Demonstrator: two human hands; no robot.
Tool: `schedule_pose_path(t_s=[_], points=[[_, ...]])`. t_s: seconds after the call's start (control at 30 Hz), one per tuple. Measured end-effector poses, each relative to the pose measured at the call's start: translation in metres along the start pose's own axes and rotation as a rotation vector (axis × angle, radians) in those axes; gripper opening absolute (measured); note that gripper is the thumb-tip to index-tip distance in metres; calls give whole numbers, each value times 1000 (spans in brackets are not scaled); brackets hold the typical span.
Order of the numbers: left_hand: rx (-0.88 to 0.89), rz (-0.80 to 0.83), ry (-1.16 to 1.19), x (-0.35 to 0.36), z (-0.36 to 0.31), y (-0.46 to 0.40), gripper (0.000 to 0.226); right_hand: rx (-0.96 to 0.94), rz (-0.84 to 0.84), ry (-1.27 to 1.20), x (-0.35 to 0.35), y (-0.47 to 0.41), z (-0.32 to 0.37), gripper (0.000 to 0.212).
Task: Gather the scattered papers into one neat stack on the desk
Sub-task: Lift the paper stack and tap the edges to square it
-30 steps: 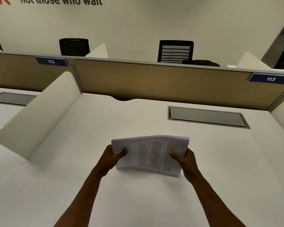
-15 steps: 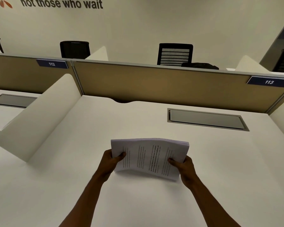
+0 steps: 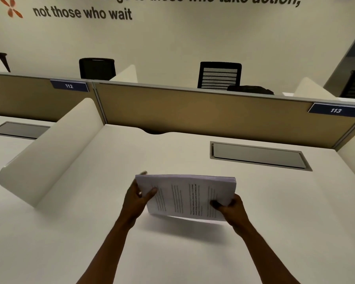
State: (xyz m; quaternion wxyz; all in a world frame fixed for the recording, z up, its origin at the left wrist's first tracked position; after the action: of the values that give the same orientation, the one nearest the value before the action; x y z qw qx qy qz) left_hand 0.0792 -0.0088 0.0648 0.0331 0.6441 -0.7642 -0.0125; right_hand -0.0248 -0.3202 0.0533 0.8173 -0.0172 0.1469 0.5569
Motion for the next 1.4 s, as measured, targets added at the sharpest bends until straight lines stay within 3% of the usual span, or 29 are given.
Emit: schedule_pose_path(t_s=[0.1, 0.17, 0.23, 0.3, 0.37, 0.43, 0.5, 0.63, 0.7, 0.77, 0.83, 0.9, 1.03, 1.4], points=[[309, -152, -394, 4, -41, -2, 102, -92, 12, 136, -5, -4, 23, 29], [563, -98, -651, 20, -75, 0, 111, -148, 14, 207, -7, -6, 39, 29], [669, 40, -804, 41, -97, 2, 110, -235, 29, 303, -5, -7, 58, 31], [534, 227, -836, 58, -103, 0, 95, -317, 46, 403, -3, -6, 76, 29], [444, 301, -771, 68, -105, -4, 64, -395, 53, 483, -3, -5, 95, 24], [466, 270, -674, 72, -107, -6, 27, -465, 65, 546, -5, -4, 111, 22], [439, 247, -575, 71, -103, -8, 14, -534, 55, 606, -9, -2, 127, 21], [303, 92, -304, 49, -88, -15, 5, -727, -310, 644, -34, 2, 139, 60], [216, 17, -133, 37, -80, -15, 3, -566, -359, 386, -43, 1, 124, 86], [135, 14, 41, 32, -70, -13, 6, -283, -154, 60, -30, -1, 99, 100], [67, 34, 159, 35, -61, -9, 9, -183, 80, -42, -11, -2, 81, 94], [28, 38, 210, 40, -52, -5, 13, -172, 178, -71, 4, -2, 72, 71], [1, 15, 223, 44, -41, 0, 20, -164, -3, -200, 15, -4, 68, 24], [-18, -26, 98, 46, -12, 4, 12, -39, -105, -289, 36, 3, 36, 25]])
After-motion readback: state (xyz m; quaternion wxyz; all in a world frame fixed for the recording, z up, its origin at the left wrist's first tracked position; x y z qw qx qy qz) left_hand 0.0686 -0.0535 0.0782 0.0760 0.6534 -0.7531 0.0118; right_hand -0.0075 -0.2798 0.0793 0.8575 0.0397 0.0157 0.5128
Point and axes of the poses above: each hand's wrist, its own y-axis away from the middle knuckle, its own x-axis out of the palm, z = x × y, the point moved 4 cm from there along -y, towards the middle knuckle, and after that the axes turned 6 degrees about y, right-handed, at the moved point
